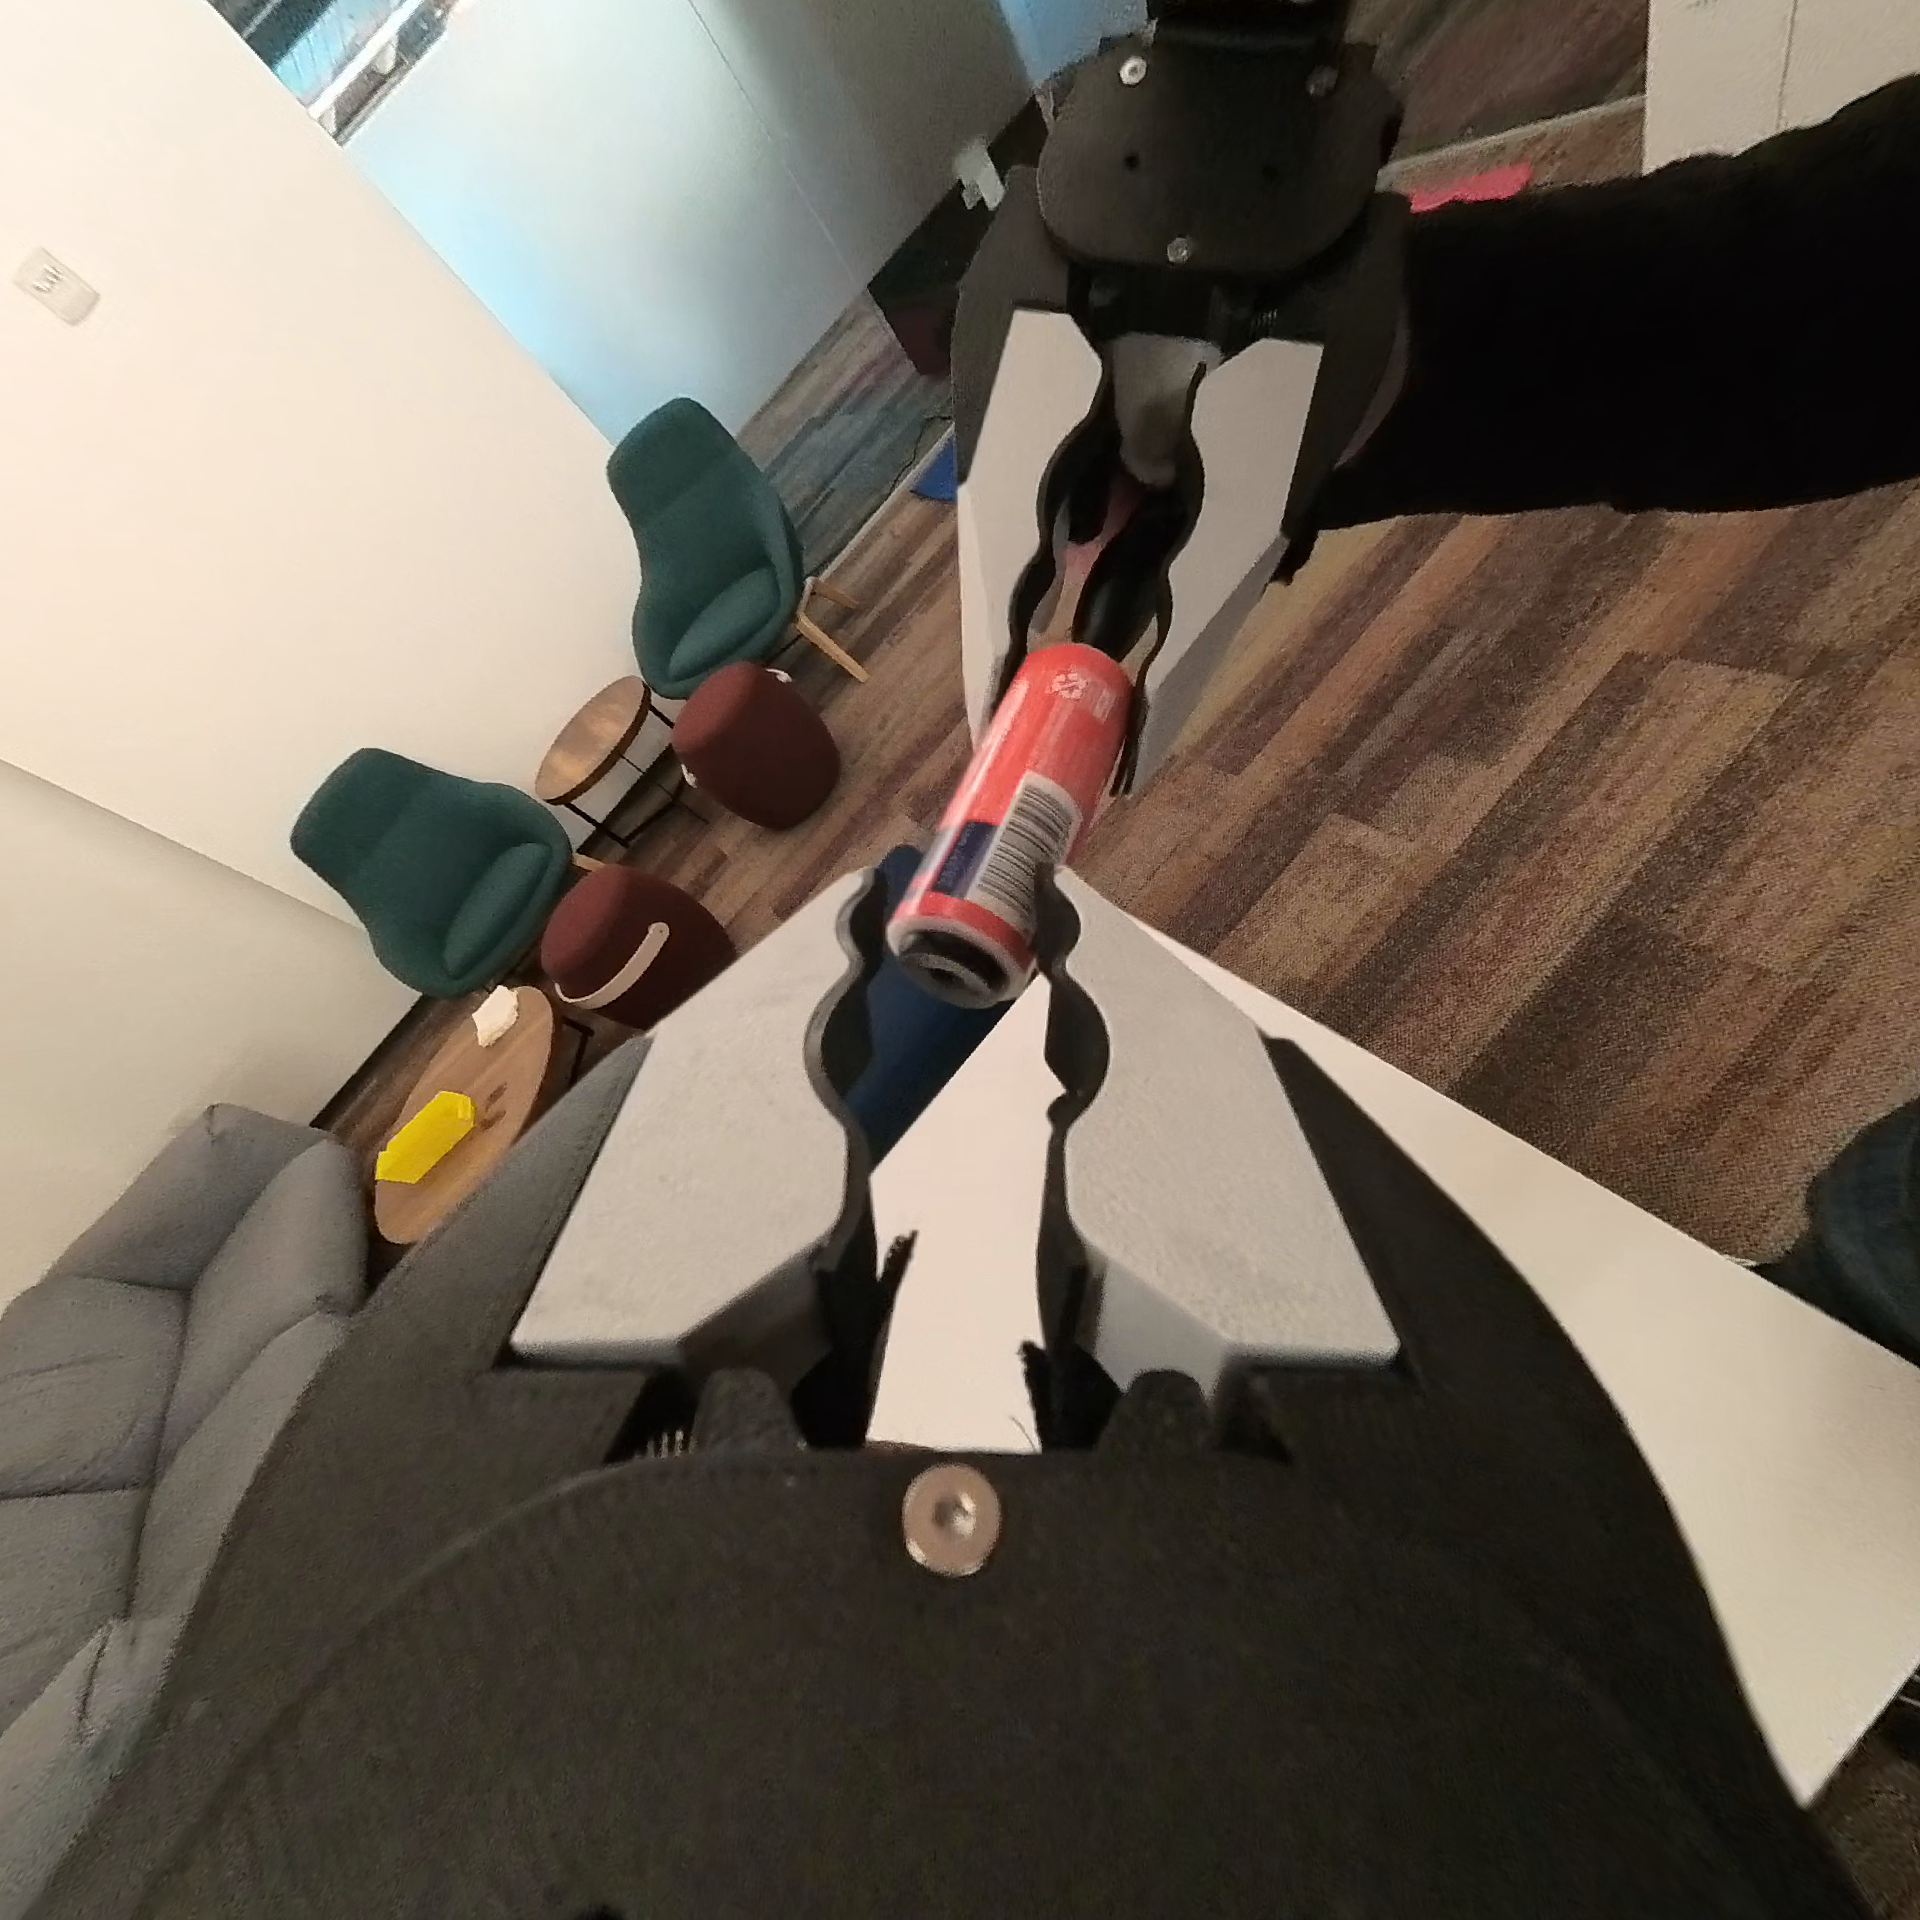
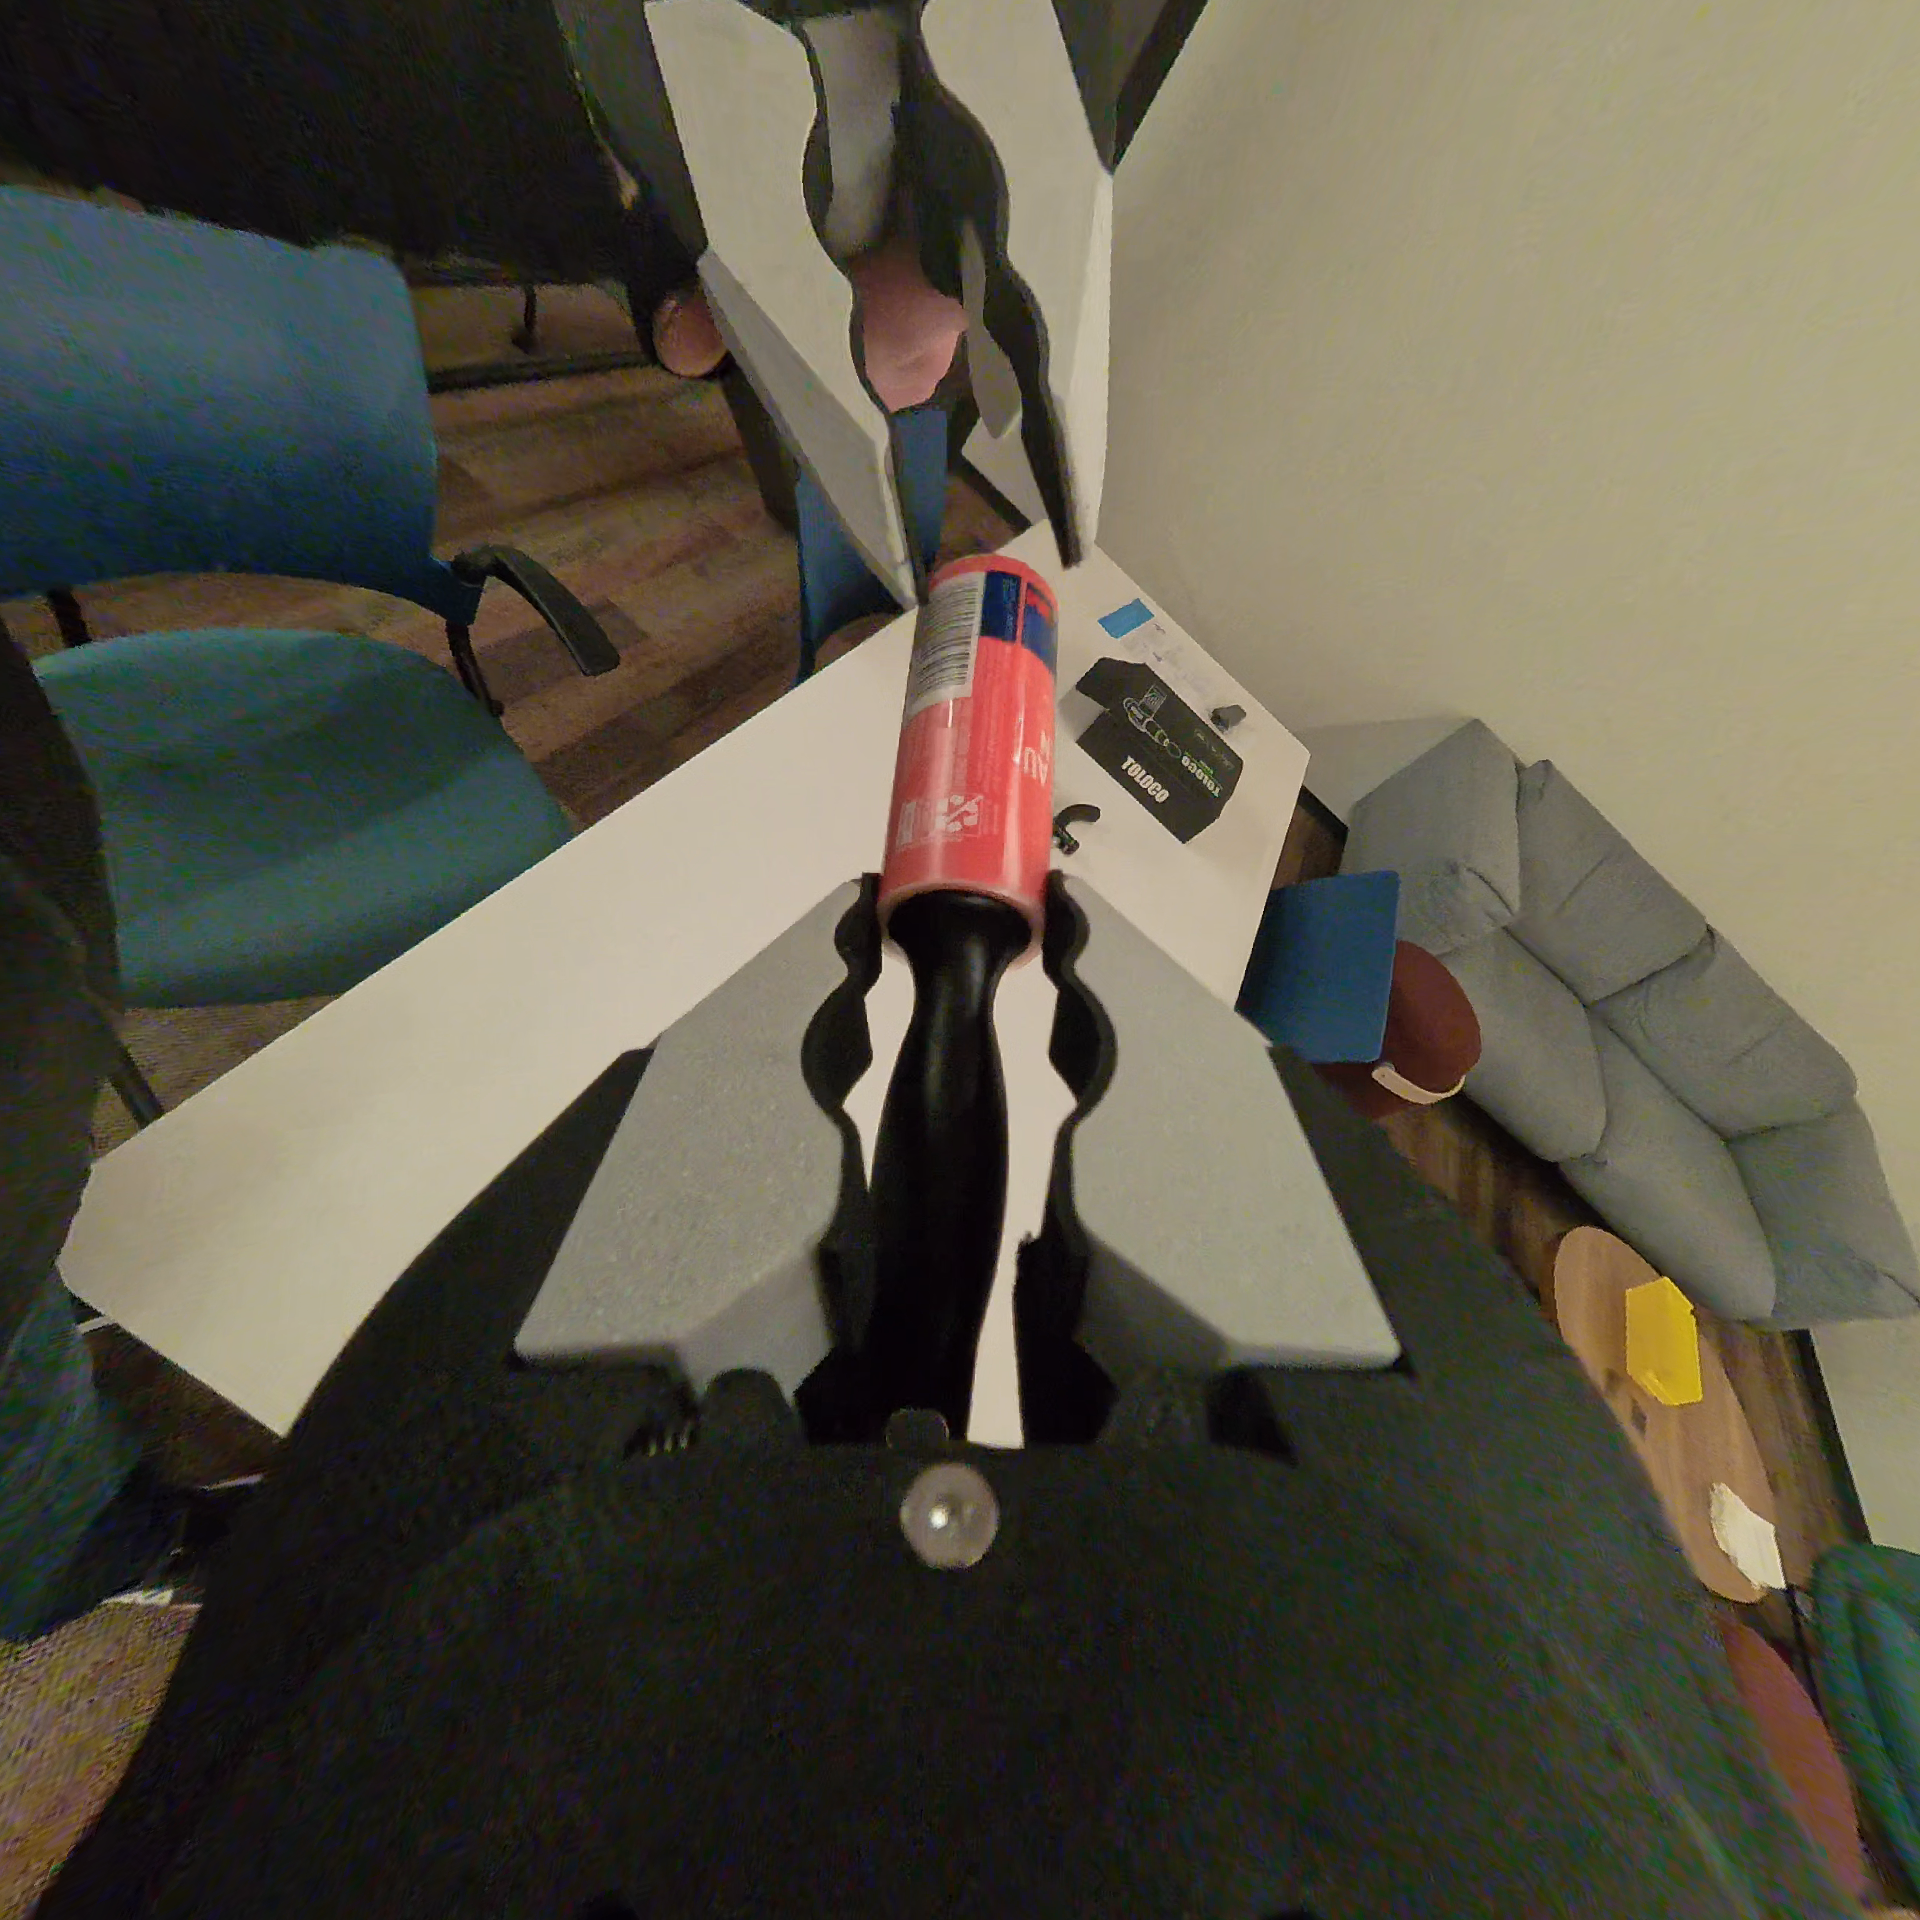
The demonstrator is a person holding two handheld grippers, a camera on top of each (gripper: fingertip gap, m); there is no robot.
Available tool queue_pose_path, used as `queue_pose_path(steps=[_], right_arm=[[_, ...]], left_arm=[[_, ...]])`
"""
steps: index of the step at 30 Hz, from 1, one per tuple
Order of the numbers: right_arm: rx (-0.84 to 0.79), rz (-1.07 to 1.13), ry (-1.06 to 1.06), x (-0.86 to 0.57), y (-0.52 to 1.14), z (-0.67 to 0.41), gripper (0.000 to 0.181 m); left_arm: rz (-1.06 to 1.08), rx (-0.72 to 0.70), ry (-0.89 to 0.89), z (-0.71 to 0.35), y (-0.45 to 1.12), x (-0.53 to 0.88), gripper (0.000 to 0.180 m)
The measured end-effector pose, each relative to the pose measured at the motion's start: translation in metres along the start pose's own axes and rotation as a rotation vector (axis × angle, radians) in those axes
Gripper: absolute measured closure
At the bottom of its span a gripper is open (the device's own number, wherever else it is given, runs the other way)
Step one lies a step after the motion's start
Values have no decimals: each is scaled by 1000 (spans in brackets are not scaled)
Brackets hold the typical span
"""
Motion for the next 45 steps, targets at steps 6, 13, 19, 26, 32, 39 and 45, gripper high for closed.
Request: queue_pose_path(steps=[6, 13, 19, 26, 32, 39, 45], right_arm=[[28, 15, -39, 0, 3, 1, 151], [44, 28, -49, -1, 5, 3, 151], [45, 40, -31, 0, 8, 5, 152], [51, 54, -3, 2, 11, 6, 152], [62, 80, 41, 5, 16, 5, 152], [6, 55, 167, 9, 22, 5, 152], [-19, 41, 255, 15, 29, 7, 153]], left_arm=[[22, 65, 14, 4, 5, -1, 160], [-3, 81, 0, 7, 7, 0, 165], [-79, 47, -9, 9, 8, -1, 180], [-83, 26, -28, 9, 5, -3, 180], [-78, -10, -87, 13, 3, -6, 180], [-84, -53, -121, 15, -1, -13, 180], [-122, -50, -112, 21, -2, -20, 180]])
Point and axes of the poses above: each gripper's, where its closed fingertips meet, y out along the fingers, z out of its underside, x = y × z across the jaws, the point moved 6 cm from there along -y, back along the fingers, and after that the axes turned 5 degrees about -y, right-handed, at the moved point
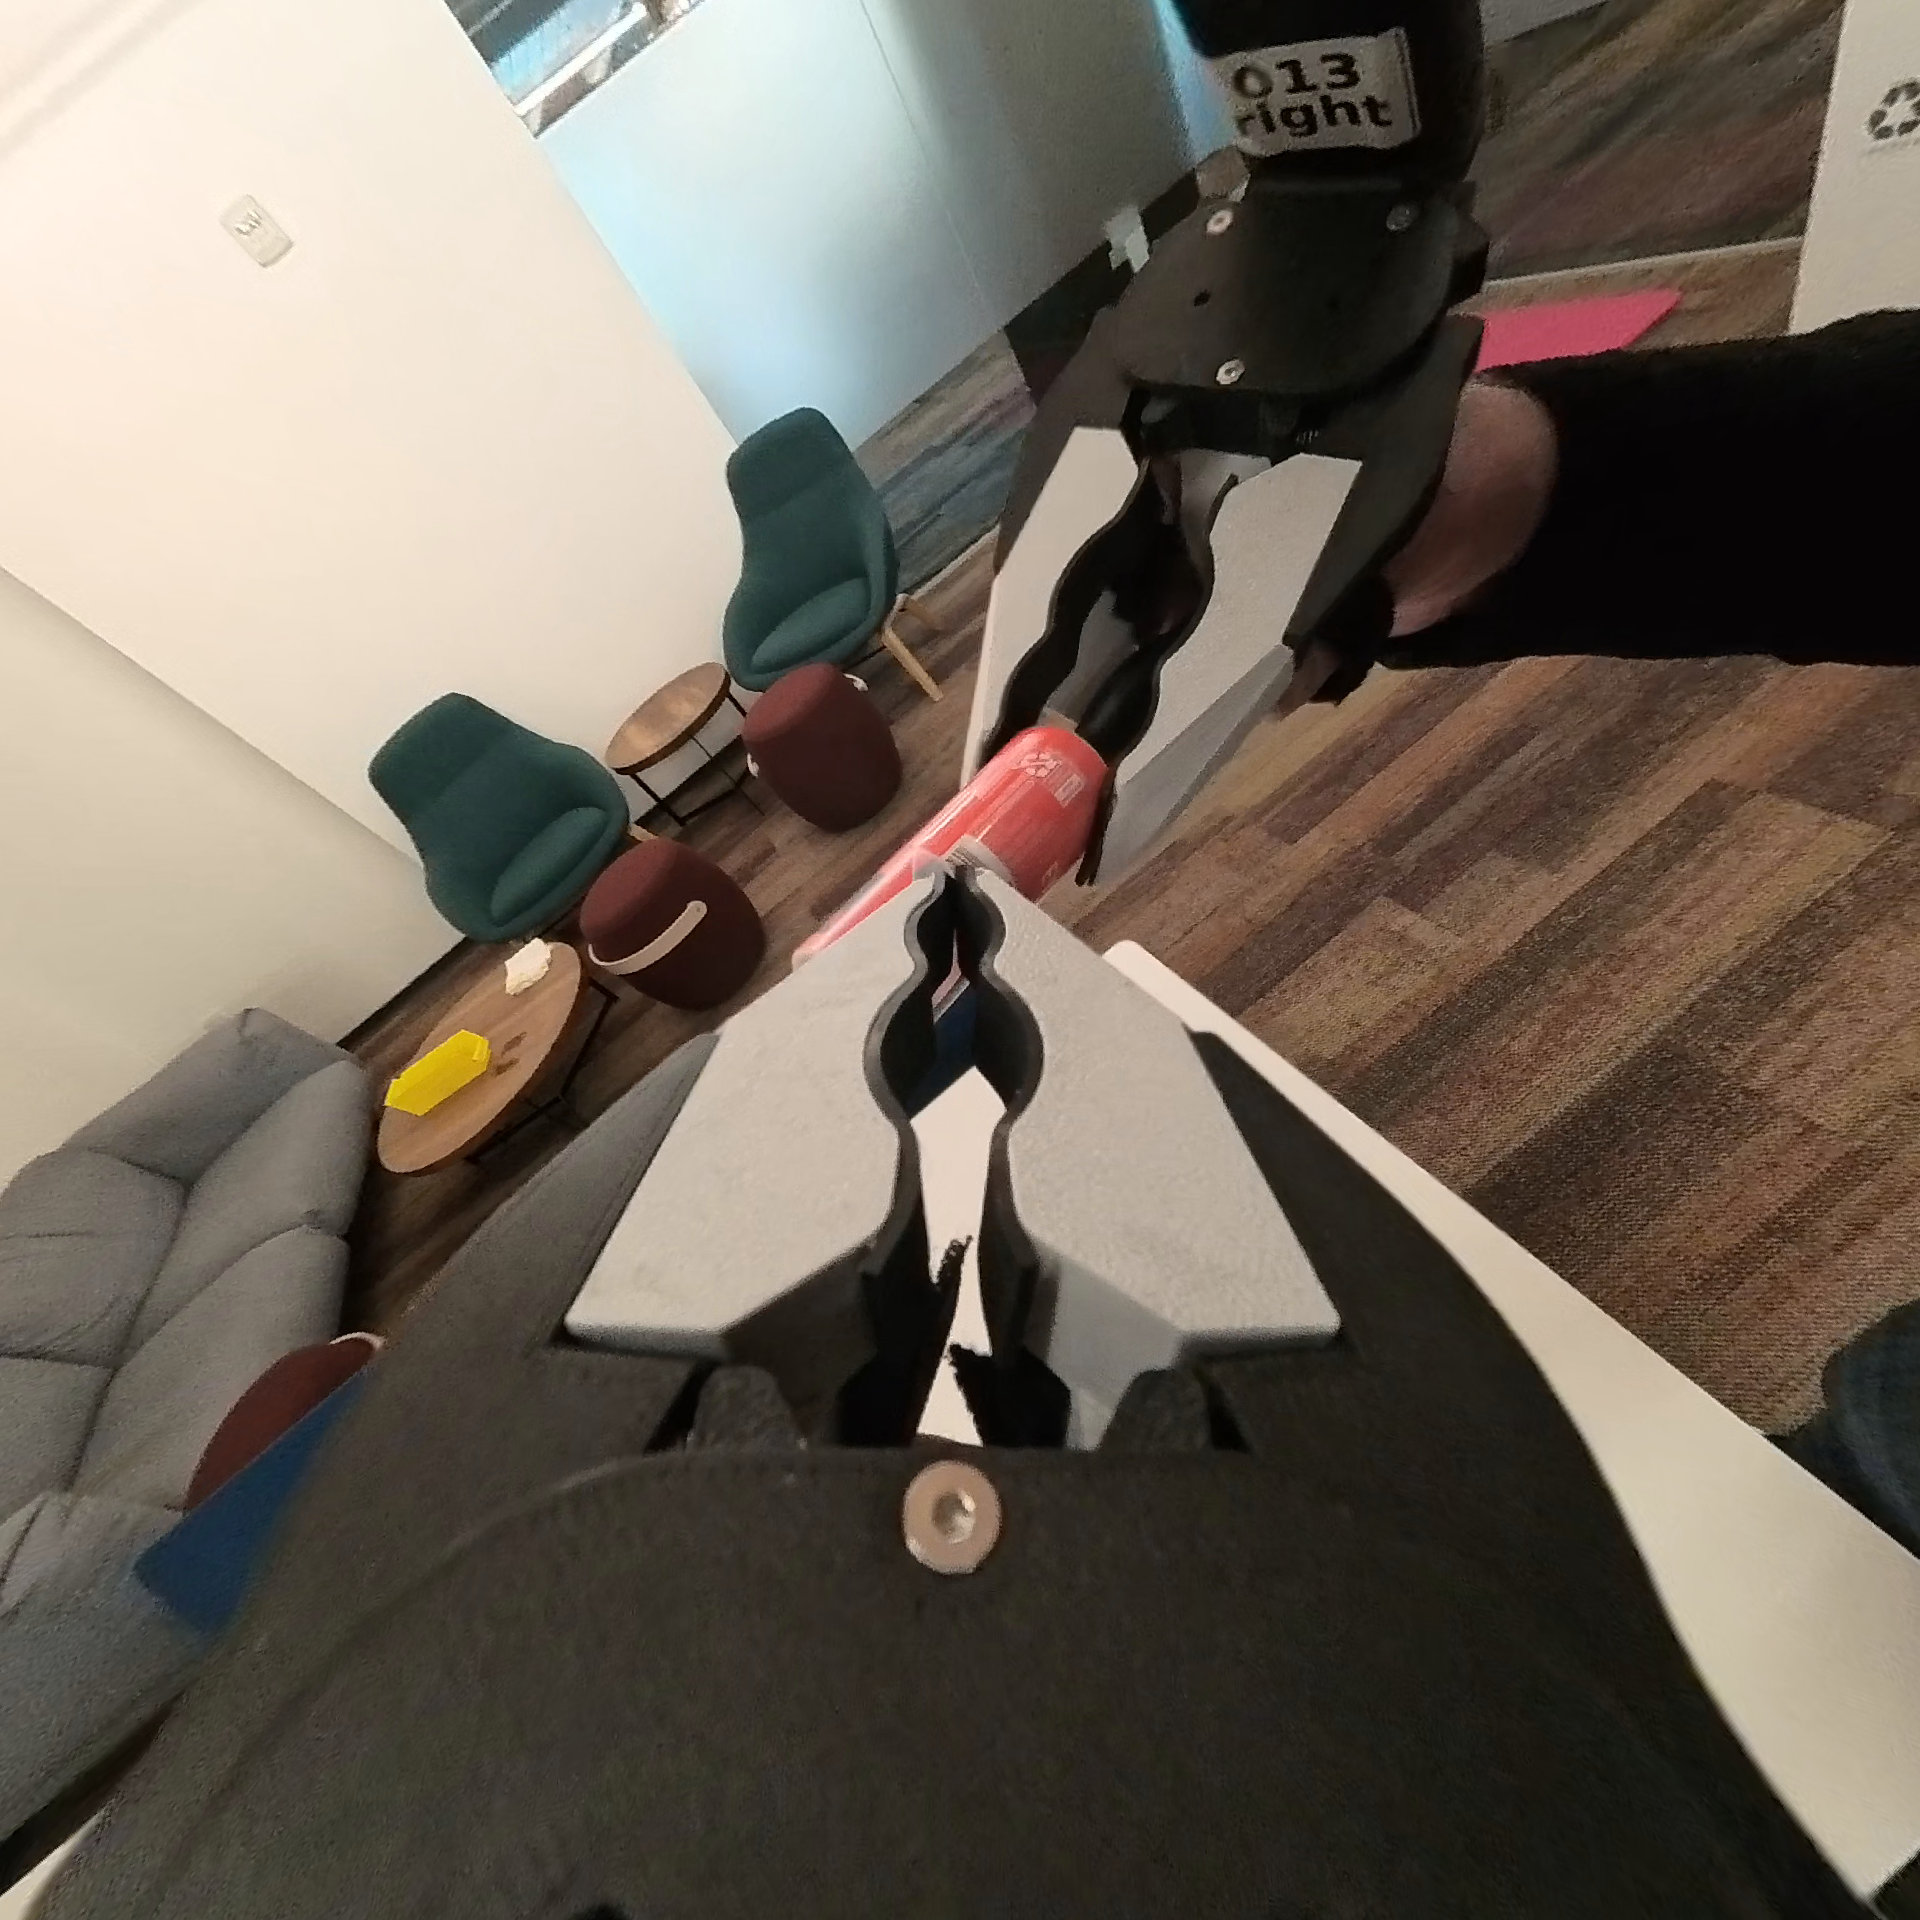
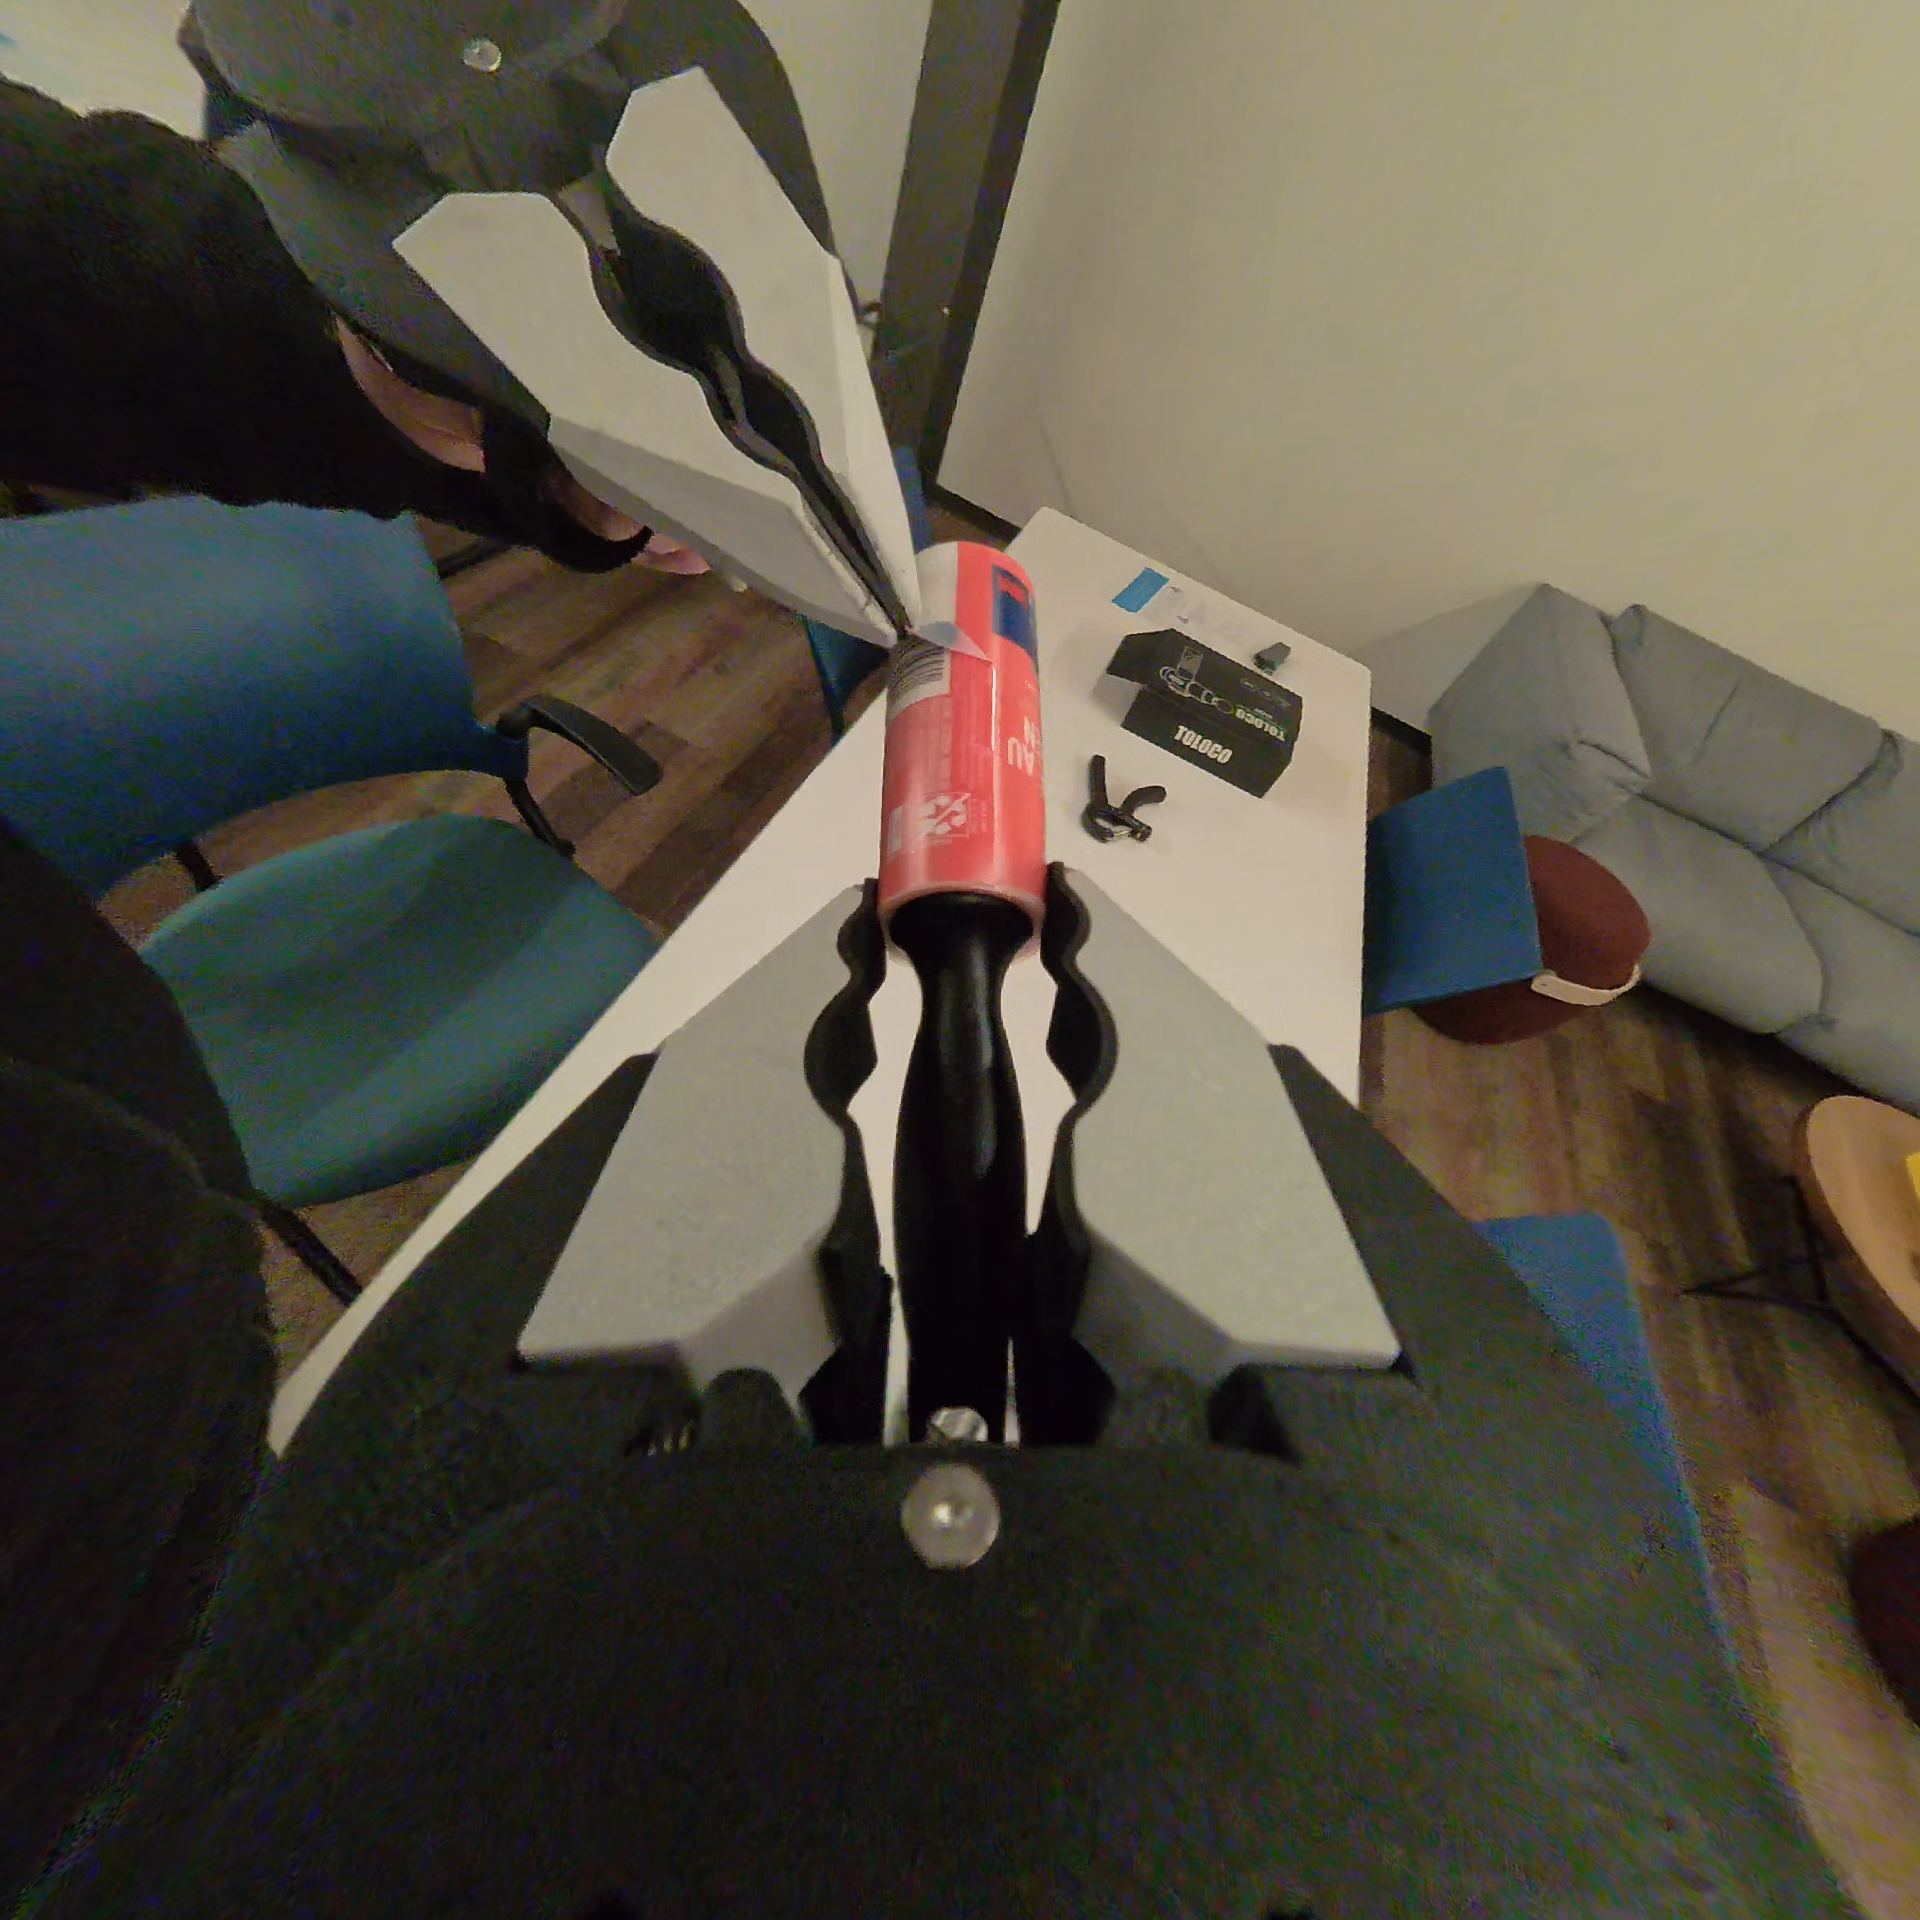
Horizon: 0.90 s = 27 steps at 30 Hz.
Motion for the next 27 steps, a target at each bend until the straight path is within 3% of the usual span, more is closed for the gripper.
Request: queue_pose_path(steps=[7, 11, 15, 21, 27], right_arm=[[-22, -24, 92, 9, 13, 5, 153], [-14, 38, 42, 9, 16, 2, 153], [16, 88, -30, 11, 20, 0, 153], [33, 113, -97, 10, 22, -5, 152], [20, 110, -55, 5, 23, -6, 152]], left_arm=[[-26, 9, -15, 11, -7, -5, 180], [-24, -25, -119, 13, -9, 2, 180], [-113, 0, -50, 11, -15, 7, 180], [-100, 136, 0, 11, -7, 15, 155], [-116, 157, 50, 10, -5, 11, 142]])
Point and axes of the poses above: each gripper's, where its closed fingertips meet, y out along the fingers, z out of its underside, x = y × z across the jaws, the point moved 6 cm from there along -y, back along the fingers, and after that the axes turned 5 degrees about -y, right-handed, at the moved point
